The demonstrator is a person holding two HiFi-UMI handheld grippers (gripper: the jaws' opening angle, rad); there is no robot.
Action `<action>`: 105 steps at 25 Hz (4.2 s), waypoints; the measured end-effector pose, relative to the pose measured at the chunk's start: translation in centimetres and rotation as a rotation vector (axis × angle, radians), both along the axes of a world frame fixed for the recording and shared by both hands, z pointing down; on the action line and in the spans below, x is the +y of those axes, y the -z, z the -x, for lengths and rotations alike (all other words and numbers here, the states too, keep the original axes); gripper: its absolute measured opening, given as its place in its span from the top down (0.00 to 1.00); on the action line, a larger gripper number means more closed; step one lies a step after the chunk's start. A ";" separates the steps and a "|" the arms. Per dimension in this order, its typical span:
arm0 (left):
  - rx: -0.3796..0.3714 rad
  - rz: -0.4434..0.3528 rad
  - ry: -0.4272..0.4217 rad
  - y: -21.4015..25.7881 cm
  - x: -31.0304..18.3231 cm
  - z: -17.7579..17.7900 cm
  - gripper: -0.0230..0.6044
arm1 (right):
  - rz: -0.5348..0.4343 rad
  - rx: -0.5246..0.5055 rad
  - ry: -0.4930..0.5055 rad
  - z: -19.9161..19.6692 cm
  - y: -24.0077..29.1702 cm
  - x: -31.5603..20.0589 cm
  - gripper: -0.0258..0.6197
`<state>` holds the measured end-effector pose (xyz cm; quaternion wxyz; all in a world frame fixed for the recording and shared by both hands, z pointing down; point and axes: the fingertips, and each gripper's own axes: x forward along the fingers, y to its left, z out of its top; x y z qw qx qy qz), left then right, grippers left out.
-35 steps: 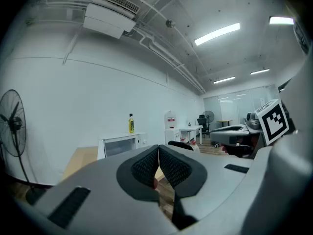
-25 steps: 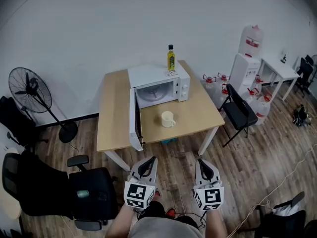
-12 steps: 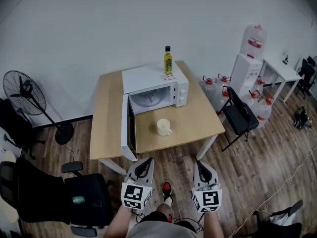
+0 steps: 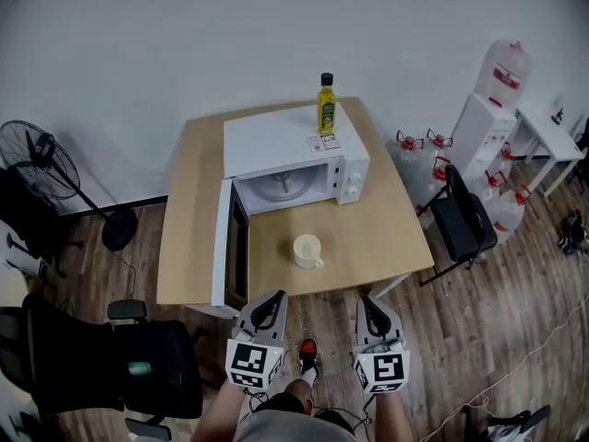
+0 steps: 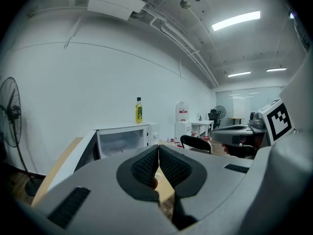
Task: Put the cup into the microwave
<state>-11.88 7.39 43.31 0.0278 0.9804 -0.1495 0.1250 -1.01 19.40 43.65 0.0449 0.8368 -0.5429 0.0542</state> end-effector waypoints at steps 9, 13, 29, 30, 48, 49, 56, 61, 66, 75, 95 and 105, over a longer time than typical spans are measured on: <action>-0.059 0.060 0.078 -5.3 -5.3 -3.8 0.92 | 0.073 -0.047 0.105 -4.2 -5.3 -7.2 0.93; -0.090 0.094 0.107 -7.8 -7.0 -4.6 0.92 | 0.098 -0.074 0.149 -5.1 -7.8 -9.7 0.93; -0.170 0.177 0.146 -14.6 -10.1 -7.2 0.92 | 0.235 -0.200 0.299 -5.4 -17.9 -15.4 0.86; -0.172 0.180 0.146 -14.7 -10.1 -7.3 0.92 | 0.245 -0.204 0.308 -5.4 -18.3 -15.6 0.83; -0.208 0.205 0.147 -16.8 -10.9 -7.5 0.92 | 0.323 -0.246 0.332 -5.1 -23.4 -17.4 0.74; -0.208 0.207 0.148 -16.9 -11.0 -7.5 0.92 | 0.326 -0.246 0.333 -5.1 -23.5 -17.5 0.74; -0.214 0.213 0.141 -17.0 -11.0 -7.9 0.92 | 0.317 -0.231 0.357 -4.8 -23.6 -17.9 0.86; -0.224 0.213 0.136 -17.3 -11.3 -8.3 0.92 | 0.317 -0.203 0.363 -5.0 -23.4 -18.2 0.88; -0.214 0.210 0.139 -16.9 -11.7 -8.5 0.92 | 0.308 -0.198 0.357 -5.4 -22.8 -18.4 0.89; -0.178 0.192 0.140 -14.8 -12.3 -8.9 0.92 | 0.269 -0.170 0.329 -6.2 -20.2 -18.4 0.89; -0.049 0.103 0.104 -5.9 -13.7 -9.4 0.92 | 0.111 -0.081 0.246 -7.1 -7.5 -18.4 0.89; -0.008 0.074 0.111 -3.2 -14.8 -9.8 0.92 | 0.059 -0.051 0.238 -7.9 -4.2 -19.8 0.89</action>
